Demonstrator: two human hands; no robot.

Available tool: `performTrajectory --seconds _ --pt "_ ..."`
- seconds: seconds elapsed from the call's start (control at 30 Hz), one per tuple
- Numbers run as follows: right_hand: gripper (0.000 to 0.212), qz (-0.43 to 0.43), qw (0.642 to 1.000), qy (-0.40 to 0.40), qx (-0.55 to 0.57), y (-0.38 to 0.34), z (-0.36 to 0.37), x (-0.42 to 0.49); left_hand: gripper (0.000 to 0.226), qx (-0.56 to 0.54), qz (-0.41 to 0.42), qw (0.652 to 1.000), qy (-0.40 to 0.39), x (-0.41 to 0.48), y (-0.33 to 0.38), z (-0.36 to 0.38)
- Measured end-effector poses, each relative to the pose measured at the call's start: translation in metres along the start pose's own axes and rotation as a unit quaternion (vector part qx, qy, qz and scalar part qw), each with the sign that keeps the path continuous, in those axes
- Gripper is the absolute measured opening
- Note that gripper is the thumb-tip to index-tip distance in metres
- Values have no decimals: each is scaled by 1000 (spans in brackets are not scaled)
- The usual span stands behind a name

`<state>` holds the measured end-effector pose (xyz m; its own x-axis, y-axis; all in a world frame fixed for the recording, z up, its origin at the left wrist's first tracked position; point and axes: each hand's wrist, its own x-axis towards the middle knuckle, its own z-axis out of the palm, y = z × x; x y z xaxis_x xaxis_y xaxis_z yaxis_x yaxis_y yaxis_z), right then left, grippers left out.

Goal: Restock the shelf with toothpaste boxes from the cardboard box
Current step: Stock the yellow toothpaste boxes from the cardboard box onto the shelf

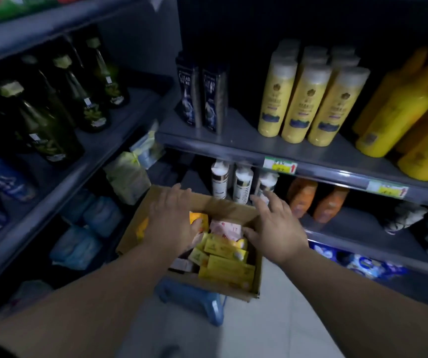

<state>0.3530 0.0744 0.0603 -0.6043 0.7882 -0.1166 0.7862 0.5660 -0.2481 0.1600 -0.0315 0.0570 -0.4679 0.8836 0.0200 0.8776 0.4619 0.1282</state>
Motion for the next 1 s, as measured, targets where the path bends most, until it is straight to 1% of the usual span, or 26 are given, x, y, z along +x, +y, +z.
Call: performTrajectory --seconds 0.07,0.17,0.23,0.33,0.43,0.6,0.7,0.83,0.9,1.0 --pt "76 6 999 -31 5 6 28 10 75 -7 0 1000 -8 7 -6 28" --pt "74 28 997 -70 19 16 70 23 69 -36 -10 998 -55 12 -17 79" --pt "75 43 993 -98 41 21 98 29 66 -51 7 996 -72 11 -23 113" --pt "75 62 986 -138 76 27 134 34 71 -47 24 989 -139 7 -29 157" --pt "81 70 978 -166 109 29 162 37 69 -31 41 985 -167 12 -32 191" --pt "76 102 971 -156 148 29 191 48 63 -43 72 980 -182 35 -35 226" --pt "70 123 967 -150 167 29 199 55 59 -21 109 974 -198 50 -34 240" --pt "66 133 968 -135 167 28 204 63 48 7 155 967 -203 66 -28 249" --pt "65 139 966 -139 168 27 206 64 46 3 159 964 -212 71 -27 253" --pt "63 140 965 -141 171 26 206 64 44 -35 136 958 -248 73 -26 254"
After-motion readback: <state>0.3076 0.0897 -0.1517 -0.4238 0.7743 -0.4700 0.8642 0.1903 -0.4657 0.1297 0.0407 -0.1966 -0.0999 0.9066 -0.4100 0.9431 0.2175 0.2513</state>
